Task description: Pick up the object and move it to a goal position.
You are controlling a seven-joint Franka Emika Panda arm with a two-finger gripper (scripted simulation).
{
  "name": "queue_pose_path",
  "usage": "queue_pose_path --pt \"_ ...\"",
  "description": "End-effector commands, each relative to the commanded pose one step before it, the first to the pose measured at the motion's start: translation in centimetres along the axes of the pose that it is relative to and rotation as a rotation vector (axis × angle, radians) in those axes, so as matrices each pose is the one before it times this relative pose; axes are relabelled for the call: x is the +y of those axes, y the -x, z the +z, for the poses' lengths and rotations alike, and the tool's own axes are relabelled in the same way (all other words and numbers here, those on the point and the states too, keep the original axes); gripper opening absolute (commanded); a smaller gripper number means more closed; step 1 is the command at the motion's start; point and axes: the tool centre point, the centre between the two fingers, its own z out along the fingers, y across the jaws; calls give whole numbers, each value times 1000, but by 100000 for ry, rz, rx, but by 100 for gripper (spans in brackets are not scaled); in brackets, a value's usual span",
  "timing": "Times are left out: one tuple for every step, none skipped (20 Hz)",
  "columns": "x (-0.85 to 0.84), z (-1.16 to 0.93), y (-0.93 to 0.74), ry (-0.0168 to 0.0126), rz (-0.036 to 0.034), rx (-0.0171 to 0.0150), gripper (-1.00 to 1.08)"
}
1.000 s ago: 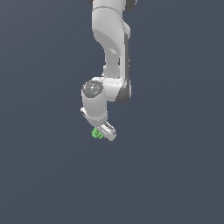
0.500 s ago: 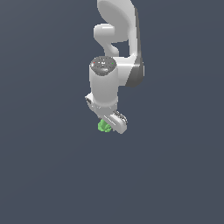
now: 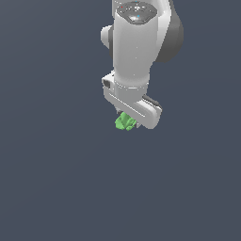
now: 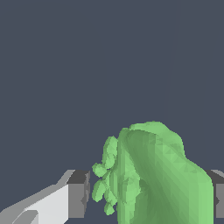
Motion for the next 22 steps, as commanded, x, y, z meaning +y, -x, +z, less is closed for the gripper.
queue_pose_path --pt "-1043 -2671 678 95 54 -33 -100" --pt "-425 -1023 244 0 0 0 -100" --pt "-421 -1010 240 0 0 0 -100" --pt "-418 -996 235 0 0 0 -100" --pt "-412 -976 229 0 0 0 -100" --pt "-394 -930 217 0 0 0 -100" --pt "-377 -884 206 0 0 0 -100" --pt "-361 -842 195 0 0 0 -100" --pt "-346 -804 185 0 0 0 -100" --pt "-333 -768 176 0 0 0 -100" --pt "-333 -734 182 -25 -55 -34 -100" --pt "-308 -704 159 0 0 0 -100" --pt "-296 -675 151 0 0 0 -100" --pt "-285 -647 144 0 0 0 -100" --pt "-275 -621 137 0 0 0 -100" --pt "-273 -596 142 -45 -66 -57 -100" --pt "-255 -571 125 0 0 0 -100" --pt "-246 -548 119 0 0 0 -100" --pt "-237 -526 113 0 0 0 -100" --pt "-228 -504 107 0 0 0 -100" --pt "-220 -483 102 0 0 0 -100" --pt "-211 -462 97 0 0 0 -100"
